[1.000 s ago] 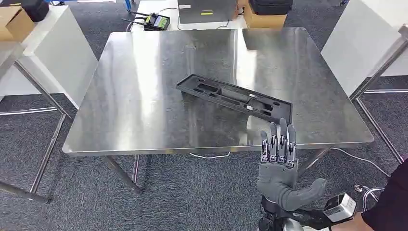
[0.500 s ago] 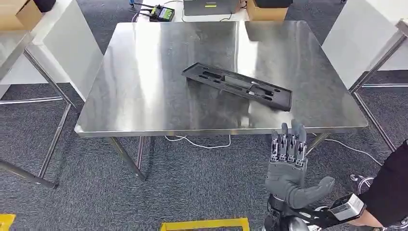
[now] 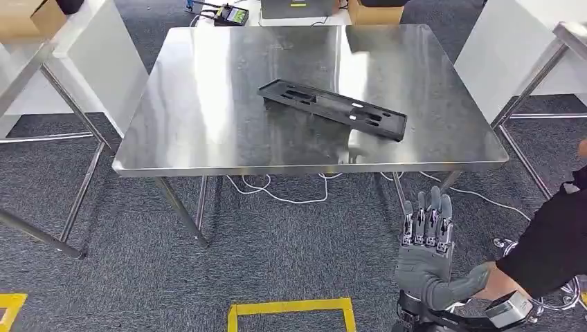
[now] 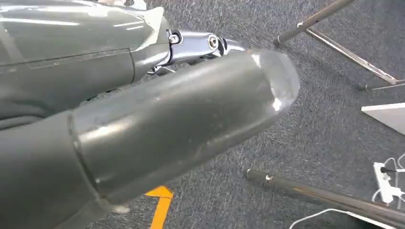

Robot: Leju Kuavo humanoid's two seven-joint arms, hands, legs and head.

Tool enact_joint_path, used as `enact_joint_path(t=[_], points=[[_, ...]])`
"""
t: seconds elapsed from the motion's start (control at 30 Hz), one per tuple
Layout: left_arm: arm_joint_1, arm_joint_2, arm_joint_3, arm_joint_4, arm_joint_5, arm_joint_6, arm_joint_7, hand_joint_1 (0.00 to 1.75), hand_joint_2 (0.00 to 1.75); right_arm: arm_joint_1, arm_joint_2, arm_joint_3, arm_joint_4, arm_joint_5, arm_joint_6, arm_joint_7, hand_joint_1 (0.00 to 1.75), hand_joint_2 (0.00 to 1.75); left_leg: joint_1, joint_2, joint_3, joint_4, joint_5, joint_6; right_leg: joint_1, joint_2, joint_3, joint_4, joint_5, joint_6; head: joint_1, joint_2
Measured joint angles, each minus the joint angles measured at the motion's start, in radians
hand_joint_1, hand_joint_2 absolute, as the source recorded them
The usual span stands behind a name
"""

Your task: Take the parts from the cabinet and place them on the table.

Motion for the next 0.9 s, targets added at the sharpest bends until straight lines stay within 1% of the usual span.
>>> enact_joint_path(t=[0.03, 0.07, 0.1, 0.13, 0.17, 0.2, 0.23, 0.27, 0.3, 0.33, 0.37, 0.4, 0.43, 0.47, 0.5, 0.53, 0.57, 0.6, 0.63, 0.67, 0.7, 0.73, 0.77, 0.8, 0.83, 0.87, 0.9], points=[[-0.002, 0.000, -0.002, 0.000, 0.000, 0.000, 0.000, 0.00, 0.00, -0.001, 0.000, -0.002, -0.001, 0.000, 0.000, 0.000, 0.00, 0.00, -0.005, -0.005, 0.001, -0.019, -0.003, 0.004, 0.002, -0.001, -0.004, 0.001, 0.010, 0.008, 0.003, 0.000], [-0.002, 0.000, -0.007, 0.000, 0.000, 0.000, 0.000, 0.00, 0.00, -0.001, 0.000, -0.003, -0.002, 0.000, 0.000, 0.000, 0.00, 0.00, -0.010, -0.004, -0.007, -0.023, -0.005, 0.007, 0.001, -0.002, -0.010, 0.002, 0.018, 0.019, 0.001, 0.000], [-0.002, 0.003, -0.011, 0.001, 0.000, 0.001, 0.000, 0.00, 0.00, 0.002, 0.000, -0.006, -0.003, 0.000, 0.000, 0.000, 0.00, 0.00, -0.016, -0.004, -0.014, -0.022, -0.005, 0.015, -0.002, -0.003, -0.018, 0.001, 0.028, 0.026, -0.001, 0.000], [0.000, 0.004, -0.014, 0.002, 0.000, 0.001, 0.000, 0.00, 0.00, 0.005, 0.000, -0.008, -0.003, 0.001, 0.000, 0.001, 0.00, 0.00, -0.020, -0.003, -0.026, -0.027, 0.007, 0.030, 0.002, -0.001, -0.023, -0.002, 0.038, 0.036, 0.004, 0.000], [0.000, 0.005, -0.015, 0.002, 0.000, 0.001, 0.000, 0.00, 0.00, 0.006, 0.000, -0.012, -0.003, 0.001, 0.000, 0.001, 0.00, 0.00, -0.016, 0.006, -0.040, -0.031, 0.021, 0.046, -0.001, -0.003, -0.032, 0.013, 0.024, 0.036, 0.002, 0.000], [-0.001, 0.005, -0.019, 0.002, 0.000, 0.000, 0.000, 0.00, 0.00, 0.009, 0.000, -0.016, -0.003, 0.001, 0.000, 0.002, 0.00, 0.00, -0.022, 0.006, -0.054, -0.031, 0.031, 0.056, -0.001, 0.000, -0.058, 0.050, -0.024, 0.023, 0.004, 0.000], [-0.001, 0.008, -0.022, 0.002, 0.000, -0.001, 0.000, 0.00, 0.00, 0.011, 0.000, -0.016, -0.003, 0.001, 0.001, 0.002, 0.00, 0.00, -0.026, 0.010, -0.066, -0.031, 0.042, 0.070, -0.002, 0.001, -0.081, 0.115, -0.086, 0.008, 0.010, 0.000], [-0.001, 0.010, -0.023, 0.002, 0.000, -0.005, 0.000, 0.00, 0.00, 0.012, -0.001, -0.017, -0.003, 0.002, 0.001, 0.002, 0.00, 0.00, -0.030, 0.012, -0.082, -0.031, 0.053, 0.072, -0.001, 0.001, -0.102, 0.196, -0.140, -0.002, 0.012, 0.000], [-0.001, 0.011, -0.025, 0.002, 0.001, -0.007, 0.000, 0.00, 0.00, 0.014, -0.001, -0.021, -0.003, 0.002, 0.001, 0.002, 0.00, 0.00, -0.035, 0.014, -0.095, -0.031, 0.065, 0.075, 0.000, 0.001, -0.117, 0.271, -0.174, -0.004, 0.011, 0.000], [0.000, 0.011, -0.029, 0.003, 0.002, -0.010, 0.000, 0.00, 0.00, 0.018, -0.001, -0.027, -0.003, 0.002, 0.001, 0.002, 0.00, 0.00, -0.039, 0.016, -0.110, -0.030, 0.077, 0.076, 0.000, 0.001, -0.118, 0.316, -0.178, 0.001, 0.011, 0.000], [0.000, 0.012, -0.034, 0.003, 0.002, -0.012, 0.000, 0.00, 0.00, 0.022, -0.001, -0.032, -0.003, 0.004, -0.001, 0.003, 0.00, 0.00, -0.042, 0.016, -0.125, -0.030, 0.088, 0.078, 0.002, 0.001, -0.101, 0.323, -0.164, 0.008, 0.011, 0.000], [0.000, 0.012, -0.040, 0.004, 0.004, -0.013, 0.000, 0.00, 0.00, 0.026, -0.001, -0.033, -0.003, 0.008, -0.006, 0.005, 0.00, 0.00, -0.045, 0.016, -0.141, -0.029, 0.099, 0.078, 0.006, 0.001, -0.063, 0.290, -0.135, 0.016, 0.011, 0.000], [-0.001, 0.012, -0.043, 0.004, 0.008, -0.014, 0.000, 0.00, 0.00, 0.029, -0.001, -0.035, -0.003, 0.012, -0.010, 0.007, 0.00, 0.00, -0.047, 0.017, -0.147, -0.029, 0.111, 0.076, 0.010, 0.001, -0.003, 0.219, -0.105, 0.022, 0.011, 0.000], [-0.001, 0.012, -0.045, 0.004, 0.009, -0.015, 0.000, 0.00, 0.00, 0.029, -0.001, -0.037, -0.003, 0.012, -0.013, 0.008, 0.00, 0.00, -0.049, 0.017, -0.158, -0.028, 0.122, 0.074, 0.015, 0.000, 0.063, 0.134, -0.094, 0.018, 0.012, 0.000], [-0.001, 0.012, -0.046, 0.004, 0.009, -0.015, 0.000, 0.00, 0.00, 0.029, 0.000, -0.039, -0.006, 0.014, -0.014, 0.008, 0.00, 0.00, -0.052, 0.017, -0.164, -0.026, 0.131, 0.071, 0.020, 0.000, 0.134, 0.040, -0.107, 0.008, 0.011, 0.000], [-0.002, 0.012, -0.047, 0.004, 0.011, -0.015, 0.000, 0.00, 0.00, 0.029, 0.002, -0.039, -0.012, 0.017, -0.015, 0.010, 0.00, 0.00, -0.056, 0.018, -0.171, -0.024, 0.141, 0.066, 0.028, -0.001, 0.179, -0.040, -0.123, 0.001, 0.012, 0.000], [-0.002, 0.013, -0.047, 0.004, 0.011, -0.015, 0.000, 0.00, 0.00, 0.030, 0.003, -0.039, -0.014, 0.022, -0.019, 0.012, 0.00, 0.00, -0.056, 0.021, -0.174, -0.024, 0.154, 0.061, 0.029, 0.000, 0.165, -0.049, -0.127, -0.001, 0.008, 0.000], [-0.002, 0.015, -0.047, 0.004, 0.012, -0.013, 0.000, 0.00, 0.00, 0.036, 0.003, -0.040, -0.014, 0.029, -0.023, 0.017, 0.00, 0.00, -0.054, 0.023, -0.176, -0.025, 0.161, 0.058, 0.033, 0.000, 0.161, -0.046, -0.125, -0.002, 0.008, 0.000], [-0.002, 0.016, -0.047, 0.004, 0.012, -0.012, 0.000, 0.00, 0.00, 0.041, 0.003, -0.042, -0.014, 0.043, -0.039, 0.029, 0.00, 0.00, -0.053, 0.023, -0.176, -0.026, 0.167, 0.053, 0.032, 0.000, 0.159, -0.047, -0.119, -0.011, 0.009, 0.000], [-0.002, 0.020, -0.047, 0.004, 0.012, -0.011, 0.000, 0.00, 0.00, 0.042, 0.006, -0.043, -0.011, 0.064, -0.059, 0.043, 0.00, 0.00, -0.049, 0.018, -0.183, -0.016, 0.158, 0.046, 0.002, -0.001, 0.154, -0.051, -0.104, -0.020, 0.008, 0.000], [0.001, 0.020, -0.048, 0.004, 0.012, -0.010, 0.000, 0.00, 0.00, 0.039, 0.009, -0.044, -0.009, 0.086, -0.080, 0.053, 0.00, 0.00, -0.045, 0.010, -0.196, 0.010, 0.110, 0.037, 0.008, -0.005, 0.145, -0.051, -0.095, -0.026, 0.006, 0.000], [0.002, 0.020, -0.048, 0.004, 0.012, -0.010, 0.000, 0.00, 0.00, 0.036, 0.011, -0.045, -0.004, 0.111, -0.108, 0.072, 0.00, 0.00, -0.039, 0.007, -0.210, 0.066, 0.042, 0.029, 0.008, -0.007, 0.135, -0.051, -0.085, -0.040, 0.000, 0.000], [0.002, 0.022, -0.048, 0.004, 0.012, -0.010, 0.000, 0.00, 0.00, 0.031, 0.013, -0.047, 0.005, 0.133, -0.134, 0.086, 0.00, 0.00, -0.033, 0.003, -0.227, 0.140, -0.020, 0.020, 0.010, -0.007, 0.124, -0.050, -0.074, -0.043, 0.000, 0.000], [0.002, 0.022, -0.048, 0.004, 0.012, -0.012, 0.000, 0.00, 0.00, 0.024, 0.013, -0.048, 0.019, 0.142, -0.153, 0.102, 0.00, 0.00, -0.028, 0.003, -0.240, 0.209, -0.059, 0.013, 0.010, -0.008, 0.112, -0.050, -0.063, -0.041, 0.000, 0.000], [0.002, 0.022, -0.048, 0.004, 0.012, -0.015, 0.000, 0.00, 0.00, 0.015, 0.012, -0.050, 0.036, 0.147, -0.165, 0.110, 0.00, 0.00, -0.022, 0.003, -0.247, 0.268, -0.069, 0.005, 0.010, -0.008, 0.098, -0.049, -0.053, -0.037, 0.000, 0.000], [0.002, 0.022, -0.048, 0.004, 0.012, -0.018, 0.000, 0.00, 0.00, 0.008, 0.012, -0.053, 0.061, 0.153, -0.182, 0.121, 0.00, 0.00, -0.012, 0.003, -0.237, 0.288, -0.044, -0.002, 0.008, -0.009, 0.084, -0.047, -0.043, -0.031, -0.001, 0.000], [0.002, 0.022, -0.049, 0.004, 0.012, -0.019, 0.000, 0.00, 0.00, 0.001, 0.011, -0.055, 0.082, 0.157, -0.196, 0.128, 0.00, 0.00, -0.003, 0.003, -0.210, 0.268, -0.007, -0.008, 0.005, -0.010, 0.075, -0.042, -0.036, -0.026, 0.000, 0.000]])
